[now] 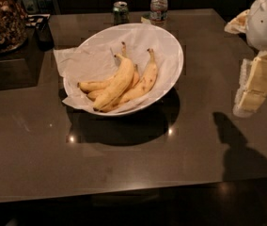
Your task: Pick banana from white bowl
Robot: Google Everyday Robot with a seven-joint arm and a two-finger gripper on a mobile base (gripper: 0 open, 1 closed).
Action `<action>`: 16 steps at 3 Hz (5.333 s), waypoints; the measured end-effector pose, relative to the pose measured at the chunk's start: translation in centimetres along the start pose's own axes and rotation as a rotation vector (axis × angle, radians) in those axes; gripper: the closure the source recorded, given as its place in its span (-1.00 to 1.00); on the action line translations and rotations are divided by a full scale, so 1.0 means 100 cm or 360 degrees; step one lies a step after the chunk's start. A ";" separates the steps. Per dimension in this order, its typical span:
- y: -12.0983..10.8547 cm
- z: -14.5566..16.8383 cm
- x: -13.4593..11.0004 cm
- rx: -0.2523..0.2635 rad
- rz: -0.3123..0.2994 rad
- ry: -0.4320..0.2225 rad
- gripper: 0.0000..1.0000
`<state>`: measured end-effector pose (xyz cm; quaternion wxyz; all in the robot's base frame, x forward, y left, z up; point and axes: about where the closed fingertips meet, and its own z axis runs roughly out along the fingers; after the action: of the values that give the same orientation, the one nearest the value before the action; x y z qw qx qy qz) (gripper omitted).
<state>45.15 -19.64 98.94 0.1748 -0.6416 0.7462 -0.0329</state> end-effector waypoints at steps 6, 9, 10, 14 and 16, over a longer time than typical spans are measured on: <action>-0.048 0.075 -0.173 -0.0207 -0.0875 -0.0461 -0.62; -0.055 0.097 -0.201 -0.0217 -0.1009 -0.0520 -0.55; -0.055 0.121 -0.226 -0.0255 -0.1129 -0.0604 -0.60; -0.024 0.179 -0.264 -0.0426 -0.1280 -0.0855 -0.54; -0.020 0.184 -0.268 -0.0413 -0.1254 -0.0895 0.31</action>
Offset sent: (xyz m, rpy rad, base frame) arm 0.0563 0.1390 -0.0046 -0.0009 0.0699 0.5938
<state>55.70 9.16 88.09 0.2623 -0.8751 0.3689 0.1709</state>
